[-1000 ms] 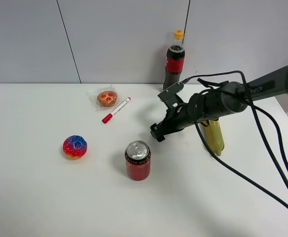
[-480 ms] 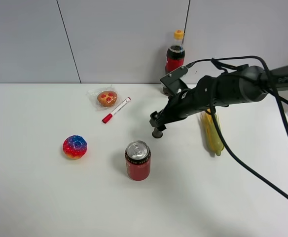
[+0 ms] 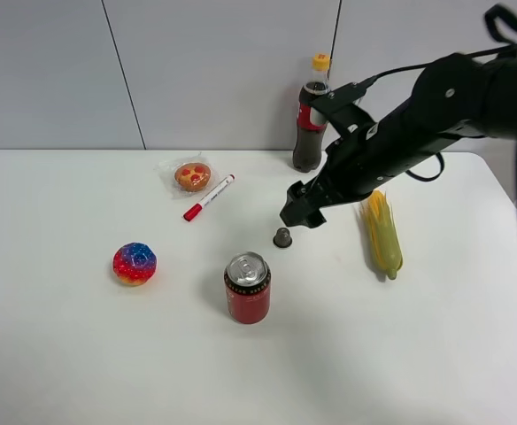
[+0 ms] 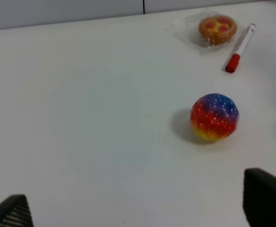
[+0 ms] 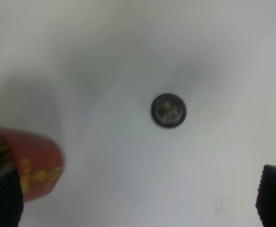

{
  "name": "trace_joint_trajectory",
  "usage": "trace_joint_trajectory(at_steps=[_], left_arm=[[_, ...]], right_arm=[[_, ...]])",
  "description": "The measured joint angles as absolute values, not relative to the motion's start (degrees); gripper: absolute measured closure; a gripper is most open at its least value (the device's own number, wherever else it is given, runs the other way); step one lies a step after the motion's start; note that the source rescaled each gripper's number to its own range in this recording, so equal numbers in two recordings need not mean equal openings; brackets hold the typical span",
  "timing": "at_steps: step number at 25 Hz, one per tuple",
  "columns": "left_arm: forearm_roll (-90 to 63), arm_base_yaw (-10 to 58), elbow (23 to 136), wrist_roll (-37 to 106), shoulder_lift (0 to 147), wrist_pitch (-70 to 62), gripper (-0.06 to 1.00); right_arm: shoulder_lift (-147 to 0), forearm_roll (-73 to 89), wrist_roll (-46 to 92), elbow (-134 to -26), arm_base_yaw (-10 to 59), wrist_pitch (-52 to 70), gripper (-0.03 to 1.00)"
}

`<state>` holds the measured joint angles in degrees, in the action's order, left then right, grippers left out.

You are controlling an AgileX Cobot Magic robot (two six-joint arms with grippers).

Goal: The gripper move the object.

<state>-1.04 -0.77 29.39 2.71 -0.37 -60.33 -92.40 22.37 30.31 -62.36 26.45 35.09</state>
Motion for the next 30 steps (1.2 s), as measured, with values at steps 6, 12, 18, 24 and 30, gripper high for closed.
trace_joint_trajectory(at_steps=[6, 12, 18, 24, 30], left_arm=[[-1.0, -0.8, 29.4, 2.7, -0.4, -60.3, -0.06], [-1.0, -0.8, 29.4, 2.7, -0.4, -60.3, -0.06], [-1.0, -0.8, 29.4, 2.7, -0.4, -60.3, -0.06], [-1.0, -0.8, 29.4, 2.7, -0.4, -60.3, -0.06], [-1.0, -0.8, 29.4, 2.7, -0.4, -60.3, -0.06]], right_arm=[[-81.6, 21.2, 24.5, -62.6, 25.4, 46.1, -0.03], [-76.0, 11.6, 18.3, -68.4, 16.5, 56.0, -0.03], [-73.5, 3.5, 17.7, -74.5, 2.8, 62.3, -0.03], [-69.1, 1.6, 17.6, -74.8, -5.1, 68.7, -0.03], [-59.2, 0.0, 13.6, -74.8, -5.2, 69.2, -0.03]])
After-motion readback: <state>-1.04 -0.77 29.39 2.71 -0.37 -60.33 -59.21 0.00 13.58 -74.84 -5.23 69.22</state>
